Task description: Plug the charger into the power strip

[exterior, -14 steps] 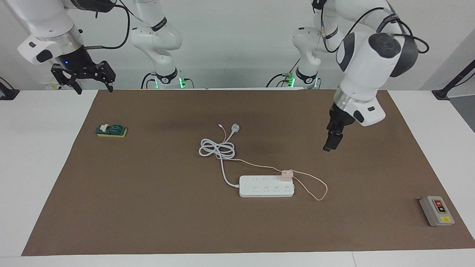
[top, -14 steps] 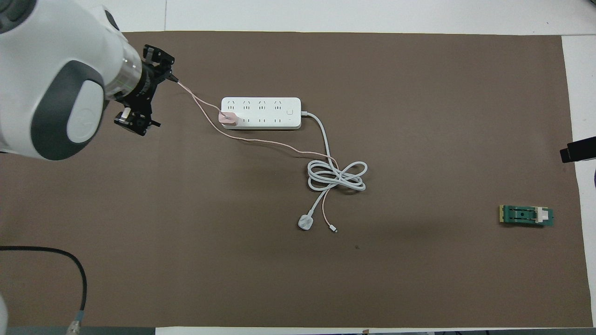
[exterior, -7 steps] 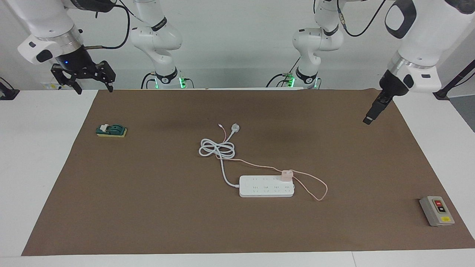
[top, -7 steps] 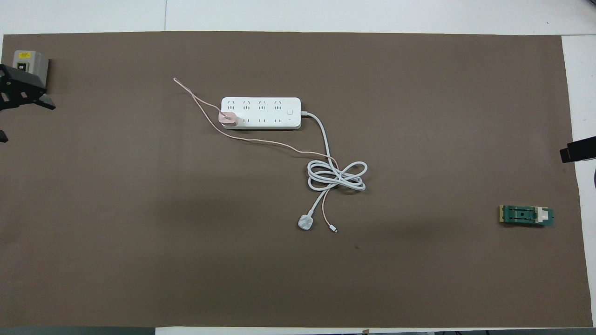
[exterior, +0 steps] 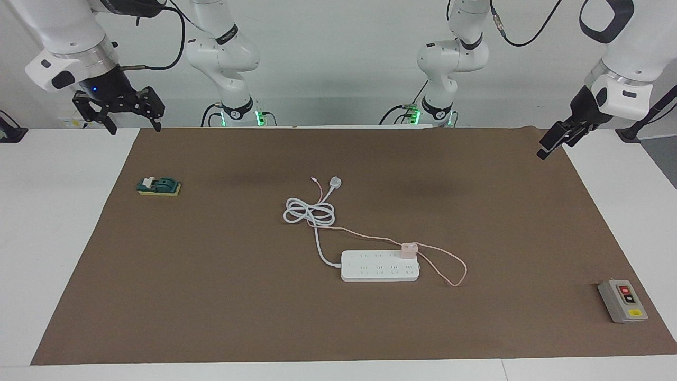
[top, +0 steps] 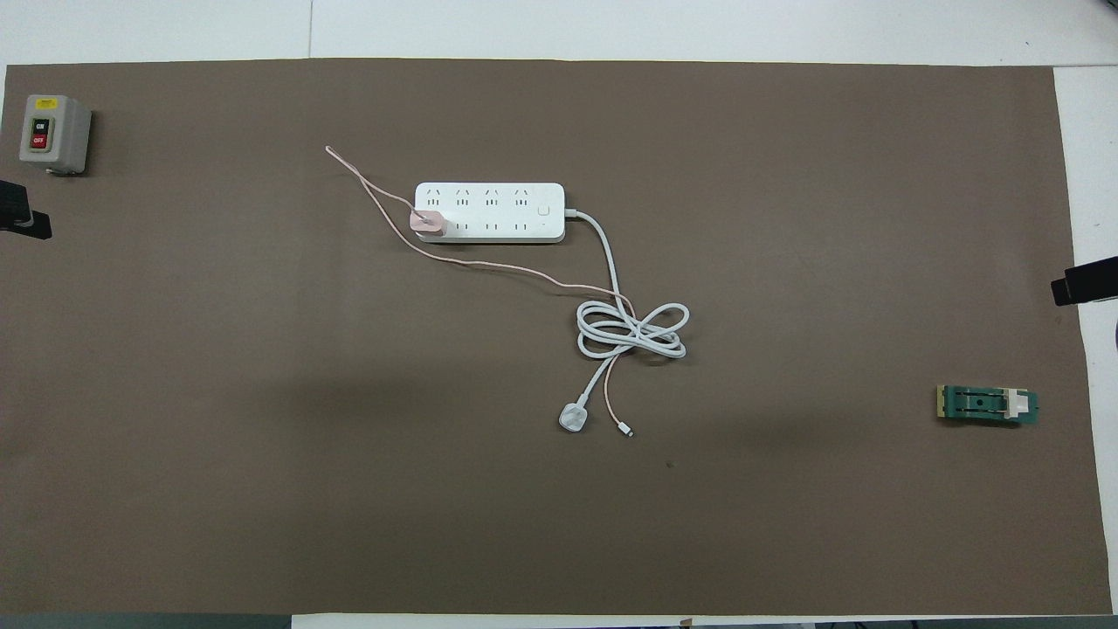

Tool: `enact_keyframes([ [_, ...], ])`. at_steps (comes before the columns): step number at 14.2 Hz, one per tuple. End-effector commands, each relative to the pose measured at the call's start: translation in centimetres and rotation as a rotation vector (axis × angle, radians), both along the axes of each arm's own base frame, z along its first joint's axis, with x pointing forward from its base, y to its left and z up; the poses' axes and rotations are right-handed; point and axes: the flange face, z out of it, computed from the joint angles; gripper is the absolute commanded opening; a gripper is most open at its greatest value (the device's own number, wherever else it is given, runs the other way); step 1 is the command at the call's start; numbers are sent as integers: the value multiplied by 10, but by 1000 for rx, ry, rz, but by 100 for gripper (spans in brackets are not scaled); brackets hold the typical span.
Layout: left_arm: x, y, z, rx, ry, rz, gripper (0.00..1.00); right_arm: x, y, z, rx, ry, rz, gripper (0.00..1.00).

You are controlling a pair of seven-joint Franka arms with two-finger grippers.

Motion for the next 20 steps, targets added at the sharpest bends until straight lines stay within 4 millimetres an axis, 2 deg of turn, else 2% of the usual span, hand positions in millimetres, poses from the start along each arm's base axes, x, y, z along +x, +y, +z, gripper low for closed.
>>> enact_keyframes([
  [1, -7, -7, -3, -2, -8, -32, 100, -7, 0, 1, -10, 12, -1, 100],
  [4, -26, -17, 3, -4, 52, -61, 100, -7, 0, 1, -10, 12, -1, 100],
  [7, -30, -41, -2, -4, 79, -106, 100, -8, -3, 1, -9, 12, -1, 100],
  [9, -37, -54, -13, 51, 99, -140, 100, -7, -4, 1, -9, 12, -1, 100],
  [14, -32, -80, -14, 64, 55, -174, 100, -7, -1, 1, -9, 12, -1, 100],
  [20, -29, -87, -12, 56, 17, -114, 100, -7, 3, 1, -10, 12, 5, 100],
])
